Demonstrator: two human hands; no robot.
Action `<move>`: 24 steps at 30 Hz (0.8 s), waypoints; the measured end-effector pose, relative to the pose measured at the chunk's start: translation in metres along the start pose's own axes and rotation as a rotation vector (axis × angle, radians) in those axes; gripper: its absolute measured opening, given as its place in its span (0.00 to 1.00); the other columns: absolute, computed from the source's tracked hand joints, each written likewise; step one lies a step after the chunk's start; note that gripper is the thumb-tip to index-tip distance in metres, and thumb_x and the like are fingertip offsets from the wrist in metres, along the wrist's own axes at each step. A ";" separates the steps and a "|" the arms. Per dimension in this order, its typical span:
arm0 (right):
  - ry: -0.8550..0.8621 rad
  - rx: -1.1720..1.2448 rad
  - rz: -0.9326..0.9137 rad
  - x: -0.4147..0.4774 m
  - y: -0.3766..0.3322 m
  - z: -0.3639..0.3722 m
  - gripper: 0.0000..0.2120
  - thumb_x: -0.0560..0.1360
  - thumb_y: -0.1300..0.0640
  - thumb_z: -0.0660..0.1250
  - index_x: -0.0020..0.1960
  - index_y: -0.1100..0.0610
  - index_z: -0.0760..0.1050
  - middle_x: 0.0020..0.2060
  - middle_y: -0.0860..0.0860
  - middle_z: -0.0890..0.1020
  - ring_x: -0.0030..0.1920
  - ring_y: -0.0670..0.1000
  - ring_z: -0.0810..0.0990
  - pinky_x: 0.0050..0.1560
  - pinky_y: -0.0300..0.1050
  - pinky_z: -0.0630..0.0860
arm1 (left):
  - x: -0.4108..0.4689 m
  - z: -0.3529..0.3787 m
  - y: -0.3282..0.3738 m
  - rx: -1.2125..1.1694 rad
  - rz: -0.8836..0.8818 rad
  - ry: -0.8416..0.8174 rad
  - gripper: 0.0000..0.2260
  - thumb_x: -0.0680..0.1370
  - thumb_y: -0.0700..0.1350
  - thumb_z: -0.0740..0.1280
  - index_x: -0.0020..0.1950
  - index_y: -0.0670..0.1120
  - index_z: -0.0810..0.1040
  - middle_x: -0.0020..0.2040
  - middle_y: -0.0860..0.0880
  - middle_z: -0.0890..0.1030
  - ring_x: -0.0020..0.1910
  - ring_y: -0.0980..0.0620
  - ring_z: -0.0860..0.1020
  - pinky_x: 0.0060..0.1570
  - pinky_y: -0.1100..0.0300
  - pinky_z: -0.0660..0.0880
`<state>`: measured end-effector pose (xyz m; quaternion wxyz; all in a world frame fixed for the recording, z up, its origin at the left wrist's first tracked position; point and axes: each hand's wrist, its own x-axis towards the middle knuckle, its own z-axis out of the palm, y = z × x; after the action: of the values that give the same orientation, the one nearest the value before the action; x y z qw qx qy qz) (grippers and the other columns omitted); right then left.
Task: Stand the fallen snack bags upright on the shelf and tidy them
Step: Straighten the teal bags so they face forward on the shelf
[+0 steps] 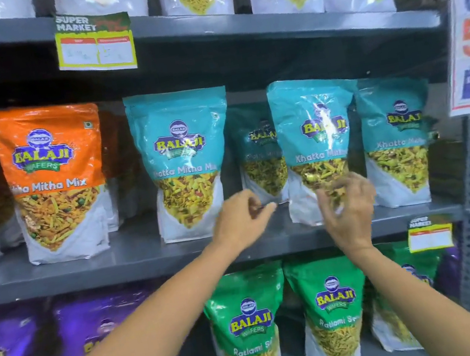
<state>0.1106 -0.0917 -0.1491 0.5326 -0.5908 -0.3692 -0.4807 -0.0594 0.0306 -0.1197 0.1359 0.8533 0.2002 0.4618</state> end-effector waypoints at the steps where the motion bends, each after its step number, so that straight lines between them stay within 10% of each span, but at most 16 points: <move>1: -0.001 0.094 0.102 0.006 0.012 -0.004 0.17 0.72 0.52 0.69 0.51 0.66 0.72 0.48 0.63 0.76 0.53 0.62 0.72 0.55 0.59 0.70 | 0.006 0.016 0.014 -0.084 -0.026 -0.059 0.19 0.71 0.61 0.68 0.50 0.46 0.75 0.48 0.47 0.80 0.48 0.47 0.78 0.47 0.54 0.74; 6: -0.386 0.455 0.581 0.028 0.067 -0.011 0.30 0.73 0.48 0.70 0.69 0.58 0.62 0.66 0.57 0.71 0.63 0.56 0.73 0.63 0.56 0.72 | 0.038 0.073 0.056 -0.267 -0.229 -0.252 0.50 0.65 0.66 0.70 0.75 0.44 0.51 0.76 0.45 0.61 0.72 0.44 0.63 0.66 0.52 0.64; 12: -0.682 0.442 0.471 0.051 0.088 0.003 0.26 0.71 0.42 0.70 0.64 0.49 0.66 0.56 0.49 0.77 0.53 0.49 0.78 0.48 0.39 0.75 | 0.067 0.082 0.048 -0.286 -0.310 -0.284 0.51 0.64 0.63 0.73 0.76 0.44 0.49 0.77 0.47 0.58 0.74 0.45 0.61 0.70 0.48 0.63; 24: -0.382 0.598 0.609 0.114 0.079 0.041 0.20 0.65 0.34 0.69 0.43 0.49 0.72 0.42 0.51 0.80 0.41 0.49 0.77 0.41 0.43 0.74 | 0.077 0.098 0.039 -0.289 -0.323 -0.079 0.50 0.53 0.63 0.79 0.68 0.50 0.60 0.66 0.49 0.74 0.64 0.47 0.73 0.65 0.55 0.68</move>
<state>0.2234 -0.0723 -0.0599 0.7187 -0.5708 -0.3928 -0.0578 0.0695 0.0281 -0.0991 0.3366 0.7994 0.2605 0.4241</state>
